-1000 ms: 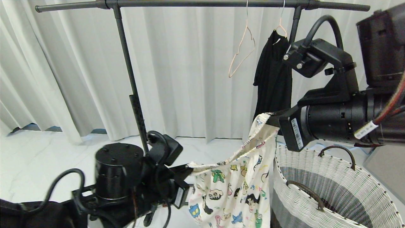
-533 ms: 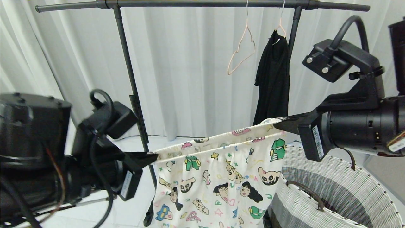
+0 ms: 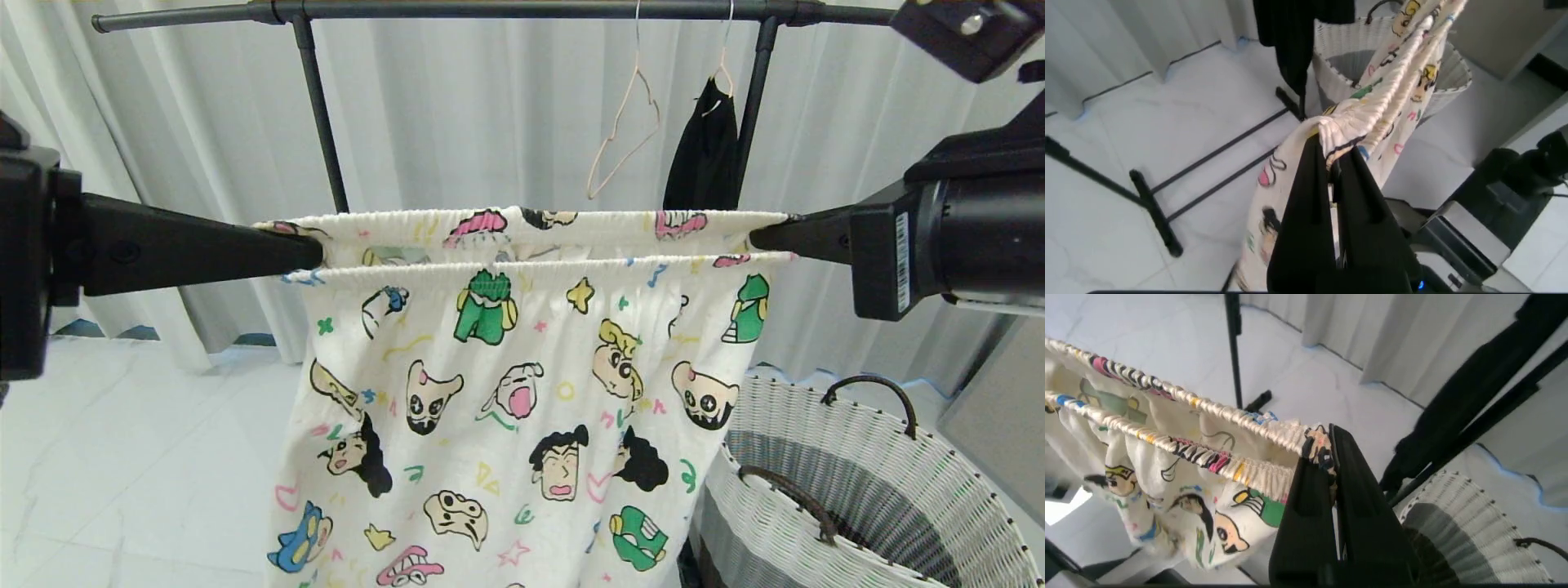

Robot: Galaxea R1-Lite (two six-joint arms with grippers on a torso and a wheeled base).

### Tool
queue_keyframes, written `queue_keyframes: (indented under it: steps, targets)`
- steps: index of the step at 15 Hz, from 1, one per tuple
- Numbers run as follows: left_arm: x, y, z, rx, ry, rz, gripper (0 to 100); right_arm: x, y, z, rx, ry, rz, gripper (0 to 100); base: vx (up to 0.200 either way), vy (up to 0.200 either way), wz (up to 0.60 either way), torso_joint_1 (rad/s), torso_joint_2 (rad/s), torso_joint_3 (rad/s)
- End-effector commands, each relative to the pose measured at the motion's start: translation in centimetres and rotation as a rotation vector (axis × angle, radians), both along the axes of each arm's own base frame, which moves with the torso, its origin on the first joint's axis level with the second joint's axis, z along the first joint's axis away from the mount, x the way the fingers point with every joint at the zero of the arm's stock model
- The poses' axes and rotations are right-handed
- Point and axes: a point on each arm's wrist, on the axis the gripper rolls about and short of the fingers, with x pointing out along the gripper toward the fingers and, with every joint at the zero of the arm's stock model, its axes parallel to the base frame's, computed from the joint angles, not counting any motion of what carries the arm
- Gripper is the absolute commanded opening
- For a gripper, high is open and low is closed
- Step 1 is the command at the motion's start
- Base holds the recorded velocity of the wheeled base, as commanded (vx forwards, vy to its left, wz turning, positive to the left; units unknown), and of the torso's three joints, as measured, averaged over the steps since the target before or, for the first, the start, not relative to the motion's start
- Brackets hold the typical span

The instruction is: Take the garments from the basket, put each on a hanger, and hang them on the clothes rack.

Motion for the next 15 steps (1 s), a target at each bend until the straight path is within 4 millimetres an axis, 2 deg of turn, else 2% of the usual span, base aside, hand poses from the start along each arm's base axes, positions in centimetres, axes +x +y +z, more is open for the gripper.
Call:
queue_keyframes:
  steps: [1, 4, 6, 8, 11, 13, 15]
  targets:
    - [0.1, -1.5, -0.2, 0.026, 0.002, -0.044, 0, 0.3, -0.6, 1.9, 0.018, -0.018, -0.025, 0, 0.000, 0.000, 0.00, 0.000, 0.00, 0.000]
    - [0.4, -2.9, -0.1, 0.061, -0.087, -0.087, 0, -0.4, -2.1, 2.9, -0.067, -0.004, -0.030, 0, 0.000, 0.000, 0.00, 0.000, 0.00, 0.000]
    - [0.3, -2.9, -0.4, 0.140, -0.159, -0.136, 0, -0.5, -2.2, 3.1, -0.062, -0.012, -0.031, 0, 0.000, 0.000, 0.00, 0.000, 0.00, 0.000]
    - [0.3, -2.9, -0.6, 0.150, -0.159, -0.140, 0, -0.6, -2.3, 3.1, -0.061, -0.014, -0.032, 0, 0.000, 0.000, 0.00, 0.000, 0.00, 0.000]
    - [0.7, -3.1, -0.8, 0.183, -0.177, -0.152, 0, -1.1, -3.5, 3.4, -0.056, -0.036, -0.097, 0, 0.000, 0.000, 0.00, 0.000, 0.00, 0.000]
    - [2.1, -3.9, -1.3, 0.218, -0.174, -0.145, 0, -2.1, -4.6, 2.8, -0.067, -0.026, -0.103, 0, 0.000, 0.000, 0.00, 0.000, 0.00, 0.000]
    - [3.9, -5.7, -1.3, 0.177, -0.219, -0.135, 0, -3.8, -5.4, 1.7, -0.095, -0.003, -0.055, 0, 0.000, 0.000, 0.00, 0.000, 0.00, 0.000]
